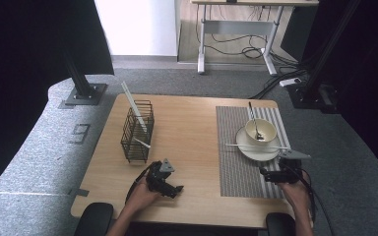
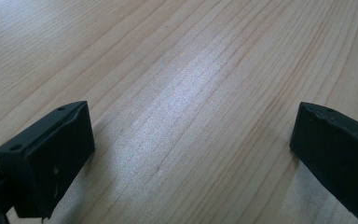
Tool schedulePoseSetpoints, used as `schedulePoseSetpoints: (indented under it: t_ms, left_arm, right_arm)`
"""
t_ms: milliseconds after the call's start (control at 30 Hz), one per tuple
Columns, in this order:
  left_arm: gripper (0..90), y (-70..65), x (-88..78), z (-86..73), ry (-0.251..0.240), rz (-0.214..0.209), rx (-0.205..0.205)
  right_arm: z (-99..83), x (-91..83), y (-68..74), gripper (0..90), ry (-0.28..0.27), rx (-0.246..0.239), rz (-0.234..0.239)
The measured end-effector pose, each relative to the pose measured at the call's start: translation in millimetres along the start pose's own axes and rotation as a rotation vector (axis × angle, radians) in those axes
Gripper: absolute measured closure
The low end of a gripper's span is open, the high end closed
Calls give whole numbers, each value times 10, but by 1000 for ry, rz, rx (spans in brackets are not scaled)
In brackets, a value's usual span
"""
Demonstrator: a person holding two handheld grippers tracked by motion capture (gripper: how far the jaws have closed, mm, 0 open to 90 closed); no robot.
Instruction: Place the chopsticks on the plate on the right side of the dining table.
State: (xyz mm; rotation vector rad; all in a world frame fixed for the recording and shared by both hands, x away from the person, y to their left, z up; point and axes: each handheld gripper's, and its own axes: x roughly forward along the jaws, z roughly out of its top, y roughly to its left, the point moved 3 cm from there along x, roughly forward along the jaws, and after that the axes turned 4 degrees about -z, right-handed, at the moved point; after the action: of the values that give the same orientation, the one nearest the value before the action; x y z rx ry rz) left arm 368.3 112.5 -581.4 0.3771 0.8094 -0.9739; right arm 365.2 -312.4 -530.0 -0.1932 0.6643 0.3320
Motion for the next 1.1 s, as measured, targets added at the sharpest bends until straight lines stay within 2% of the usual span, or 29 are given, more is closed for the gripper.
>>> schedulePoseSetpoints:
  t_ms: [100, 233, 367, 500, 533, 600, 867, 900, 933, 967, 1000, 1033, 1067, 1100]
  left_arm:
    - [0, -1, 0, -1, 0, 1, -1]
    - [0, -2, -1, -3, -1, 4, -4]
    - [0, -2, -2, -3, -1, 5, -3]
    - [0, -6, -1, -4, -5, 7, -9]
    - [0, -7, -1, -4, -5, 7, -9]
    - [0, -7, -1, -4, -5, 8, -10]
    - [0, -12, -3, -7, -5, 12, -16]
    - [0, -13, -4, -8, -6, 13, -18]
    - [0, -13, -4, -8, -6, 13, -18]
    - [0, -13, -6, -9, -4, 13, -18]
    - [0, -13, -6, -9, -4, 13, -18]
    - [0, -12, -8, -10, -2, 12, -18]
    - [0, -12, -8, -10, -2, 12, -18]
    - [0, -13, -8, -10, -2, 14, -17]
  right_arm:
    - [-35, -52, 49, 0, 8, -14, 25]
    - [-97, -173, 192, 0, 34, -43, 64]
    - [-62, -264, 291, 0, 27, -59, 96]
    - [82, -393, 463, 0, 20, -89, 142]
    - [82, -393, 463, 0, 20, -89, 142]
    - [178, -418, 551, 0, 22, -87, 171]
    - [446, -384, 745, 0, 12, -93, 252]
    - [525, -371, 799, 0, 8, -106, 273]
    - [525, -371, 799, 0, 8, -106, 273]
    - [627, -362, 873, 3, 3, -126, 286]
    - [627, -362, 873, 3, 3, -126, 286]
    - [700, -352, 924, 3, -1, -141, 300]
    - [700, -352, 924, 3, -1, -141, 300]
    - [779, -337, 977, 3, -1, -162, 297]
